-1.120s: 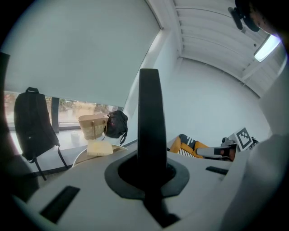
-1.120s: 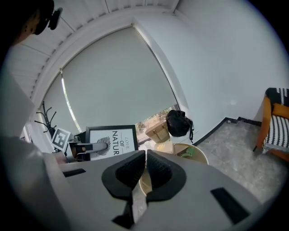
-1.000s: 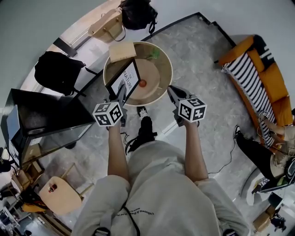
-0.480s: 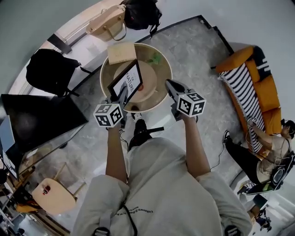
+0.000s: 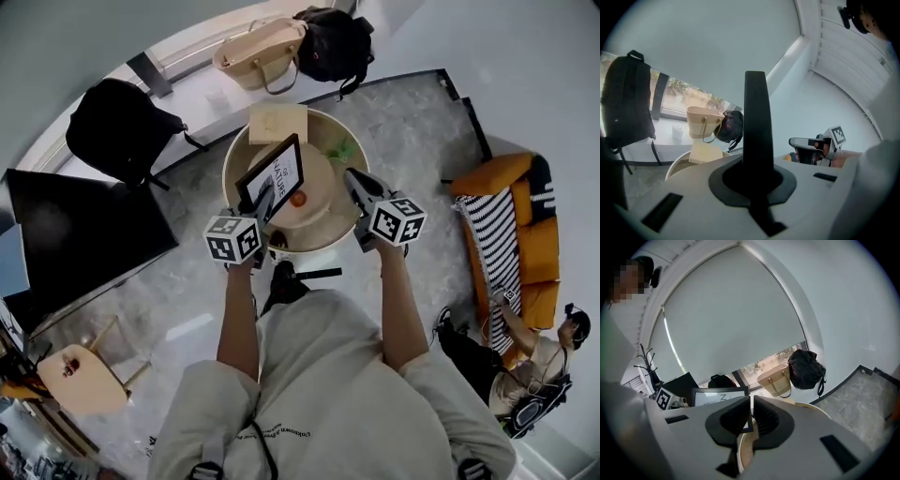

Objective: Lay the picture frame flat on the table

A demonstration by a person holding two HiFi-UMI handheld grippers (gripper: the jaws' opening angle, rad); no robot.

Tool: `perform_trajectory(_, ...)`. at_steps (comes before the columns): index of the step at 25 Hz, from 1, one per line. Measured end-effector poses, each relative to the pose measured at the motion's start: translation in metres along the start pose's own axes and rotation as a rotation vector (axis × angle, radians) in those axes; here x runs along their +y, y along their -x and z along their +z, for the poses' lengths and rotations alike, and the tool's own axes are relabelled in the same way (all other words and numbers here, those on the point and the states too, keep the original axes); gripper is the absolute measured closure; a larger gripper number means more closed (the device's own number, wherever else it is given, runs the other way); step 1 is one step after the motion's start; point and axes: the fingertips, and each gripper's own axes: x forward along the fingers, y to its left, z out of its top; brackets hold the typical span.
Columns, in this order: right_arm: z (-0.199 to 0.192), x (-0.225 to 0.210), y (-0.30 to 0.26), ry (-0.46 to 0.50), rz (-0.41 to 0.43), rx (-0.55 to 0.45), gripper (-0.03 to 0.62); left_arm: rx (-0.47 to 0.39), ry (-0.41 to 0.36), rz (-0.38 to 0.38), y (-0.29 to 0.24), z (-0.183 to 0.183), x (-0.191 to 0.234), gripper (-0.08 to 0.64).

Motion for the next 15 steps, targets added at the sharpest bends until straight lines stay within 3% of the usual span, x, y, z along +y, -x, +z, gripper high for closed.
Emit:
perform_trajectory(6,-0.018,-0.018,-0.050,0.003,0.023,0.104,0.552,0.028,-0.049,-0.069,-0.026,0.011,0.021,0.534)
perform_trajectory(10,-0.041,-0.033,-0.057,0.024,0.045,0.172,0.552,0.083,-0.059,-0.121,-0.045,-0.006,0.016,0.534)
perform_trajectory(15,-0.066,-0.058,-0.061,0.034,0.087,0.255,0.517,0.082,0.043,-0.223,-0.069,-0.030,0.004,0.534)
